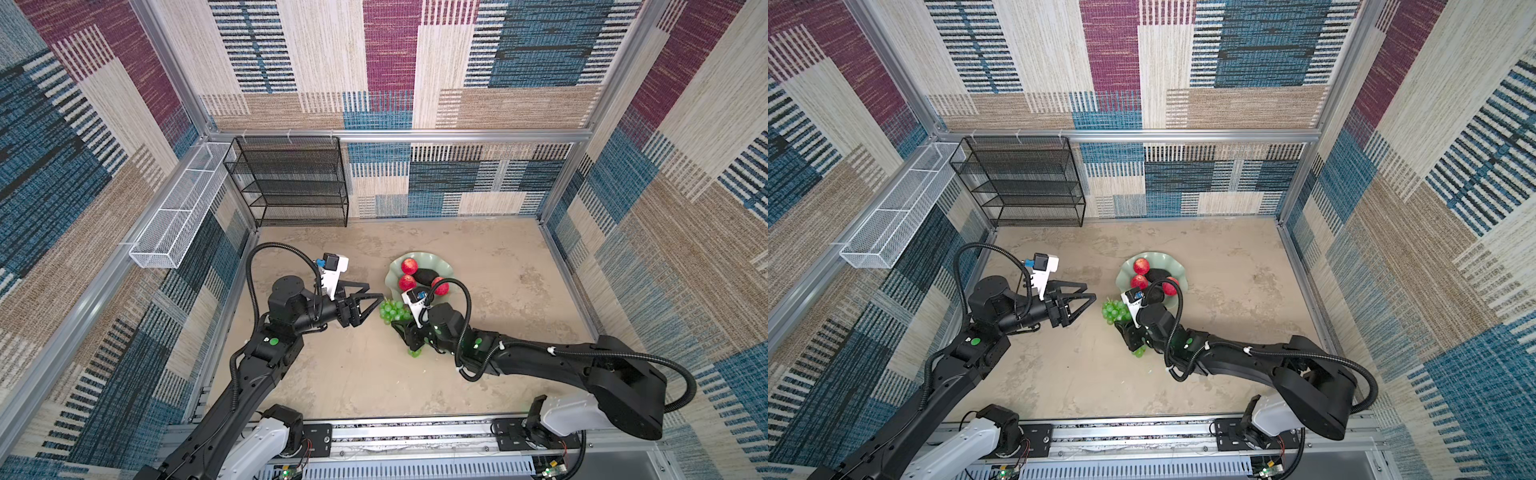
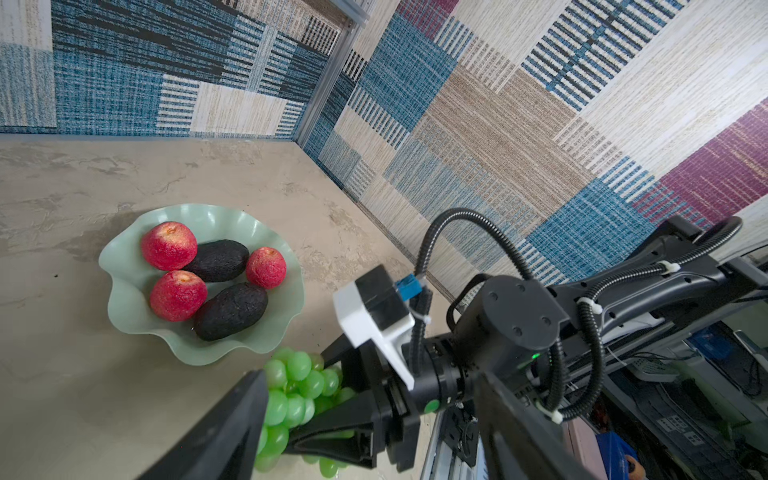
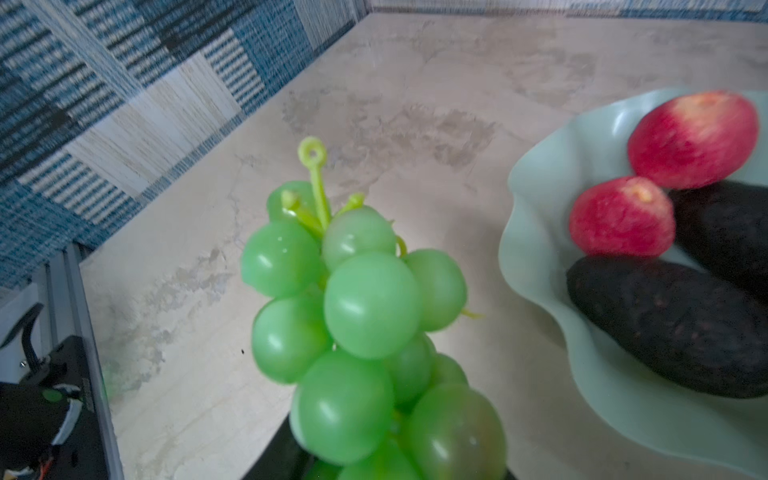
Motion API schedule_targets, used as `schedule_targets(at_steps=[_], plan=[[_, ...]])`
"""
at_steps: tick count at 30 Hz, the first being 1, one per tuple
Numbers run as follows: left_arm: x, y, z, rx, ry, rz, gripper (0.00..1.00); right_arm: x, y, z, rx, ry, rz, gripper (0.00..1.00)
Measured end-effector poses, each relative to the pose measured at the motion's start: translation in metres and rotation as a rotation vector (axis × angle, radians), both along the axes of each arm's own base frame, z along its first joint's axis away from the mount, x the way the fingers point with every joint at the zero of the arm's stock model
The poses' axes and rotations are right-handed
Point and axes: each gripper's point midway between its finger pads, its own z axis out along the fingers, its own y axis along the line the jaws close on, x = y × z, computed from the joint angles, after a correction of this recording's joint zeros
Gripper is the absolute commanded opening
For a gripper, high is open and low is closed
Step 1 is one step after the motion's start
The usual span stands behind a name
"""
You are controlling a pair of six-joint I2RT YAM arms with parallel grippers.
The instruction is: Place and organize the fake fruits in the fruit bowl
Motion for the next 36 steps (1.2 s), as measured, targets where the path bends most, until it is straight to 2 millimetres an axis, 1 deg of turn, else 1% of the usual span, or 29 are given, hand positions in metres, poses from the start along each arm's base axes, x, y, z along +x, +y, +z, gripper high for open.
schedule_targets(at_steps=[2,4,7,9,11,13,15,17,20,22,24,26,28,30,31,33,36], plan=[[0.002,0.000,-0.001,0.007,-0.001,0.014,0.81,0.017,-0.009,0.021,0.037,-0.018,-0.042,0.42],[0.003,0.000,0.000,0.013,0.002,0.021,0.81,0.035,-0.022,0.035,0.064,-0.030,-0.087,0.42],[0.006,-0.003,0.003,0.025,-0.003,0.036,0.81,0.063,-0.045,0.045,0.075,-0.029,-0.160,0.43],[0.006,-0.005,0.004,0.028,-0.004,0.034,0.81,0.083,-0.056,0.049,0.075,-0.030,-0.198,0.43],[0.009,-0.005,0.005,0.033,-0.009,0.049,0.81,0.099,-0.061,0.050,0.068,-0.027,-0.215,0.44],[0.012,-0.005,0.003,0.038,-0.006,0.061,0.81,0.114,-0.065,0.046,0.058,-0.016,-0.222,0.44],[0.015,-0.004,0.001,0.044,0.002,0.077,0.81,0.127,-0.066,0.037,0.047,0.006,-0.222,0.45],[0.020,-0.003,-0.002,0.056,0.011,0.109,0.81,0.137,-0.067,0.023,0.030,0.036,-0.224,0.45],[0.022,-0.003,-0.001,0.059,0.011,0.118,0.81,0.149,-0.061,0.002,0.009,0.080,-0.215,0.47],[0.023,-0.003,-0.001,0.062,0.010,0.127,0.81,0.155,-0.059,-0.012,-0.003,0.108,-0.211,0.51],[0.024,-0.004,-0.001,0.065,0.010,0.133,0.81,0.158,-0.058,-0.027,-0.014,0.138,-0.210,0.59],[0.026,-0.003,-0.003,0.070,0.012,0.145,0.81,0.158,-0.059,-0.041,-0.026,0.168,-0.214,0.70],[0.028,-0.004,-0.006,0.079,0.020,0.147,0.81,0.159,-0.060,-0.047,-0.029,0.186,-0.220,0.82],[0.031,-0.003,-0.010,0.091,0.027,0.163,0.81,0.159,-0.060,-0.042,-0.018,0.174,-0.218,0.92],[0.032,-0.004,-0.013,0.098,0.031,0.161,0.81,0.159,-0.061,-0.038,-0.012,0.166,-0.221,0.99],[0.036,-0.002,-0.016,0.116,0.036,0.178,0.80,0.158,-0.064,-0.023,0.000,0.138,-0.223,1.00],[0.047,0.005,-0.024,0.155,0.052,0.247,0.78,0.154,-0.073,0.014,0.044,0.060,-0.237,1.00]])
